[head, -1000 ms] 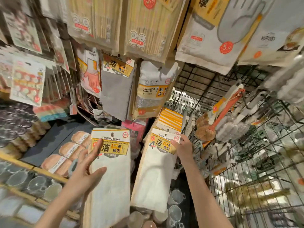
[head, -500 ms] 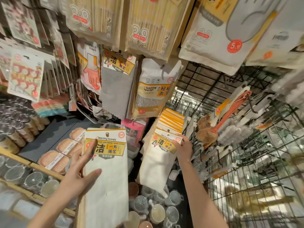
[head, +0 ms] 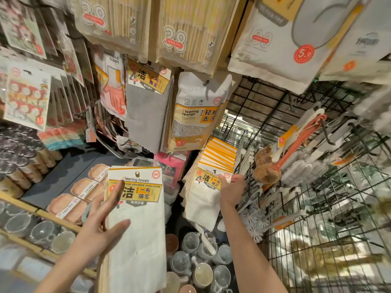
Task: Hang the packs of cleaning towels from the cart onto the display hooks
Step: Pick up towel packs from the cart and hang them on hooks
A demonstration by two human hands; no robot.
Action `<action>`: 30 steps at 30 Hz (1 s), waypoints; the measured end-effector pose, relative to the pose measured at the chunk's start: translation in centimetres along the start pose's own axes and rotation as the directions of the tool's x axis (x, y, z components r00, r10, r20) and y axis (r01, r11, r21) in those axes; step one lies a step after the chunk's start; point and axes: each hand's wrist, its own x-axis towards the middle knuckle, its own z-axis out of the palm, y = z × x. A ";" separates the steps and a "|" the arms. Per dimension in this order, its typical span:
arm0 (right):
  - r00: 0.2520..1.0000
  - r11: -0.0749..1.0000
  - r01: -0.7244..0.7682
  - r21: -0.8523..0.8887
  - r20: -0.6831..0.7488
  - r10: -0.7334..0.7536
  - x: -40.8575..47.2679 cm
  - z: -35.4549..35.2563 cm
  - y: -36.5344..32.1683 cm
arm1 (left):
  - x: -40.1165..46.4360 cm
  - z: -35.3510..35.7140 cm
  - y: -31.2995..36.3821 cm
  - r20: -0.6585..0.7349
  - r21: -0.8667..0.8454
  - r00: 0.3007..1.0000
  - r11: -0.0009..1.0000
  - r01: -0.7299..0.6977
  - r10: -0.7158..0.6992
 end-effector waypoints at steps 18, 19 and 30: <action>0.992 0.993 -0.114 0.042 0.055 0.112 0.3 -1.6 -0.9 | 0.5 1.0 1.0 0.081 -0.119 0.996 0.992 -0.034 0.043; 0.990 0.989 -0.132 0.065 0.050 0.129 0.0 -2.1 -1.0 | 0.6 1.1 1.2 0.085 -0.117 0.995 0.992 -0.042 0.052; 0.814 0.956 -0.086 0.281 0.573 -0.095 -5.8 -5.1 -7.6 | 1.5 3.3 1.6 0.140 -0.192 0.971 0.967 -0.167 0.196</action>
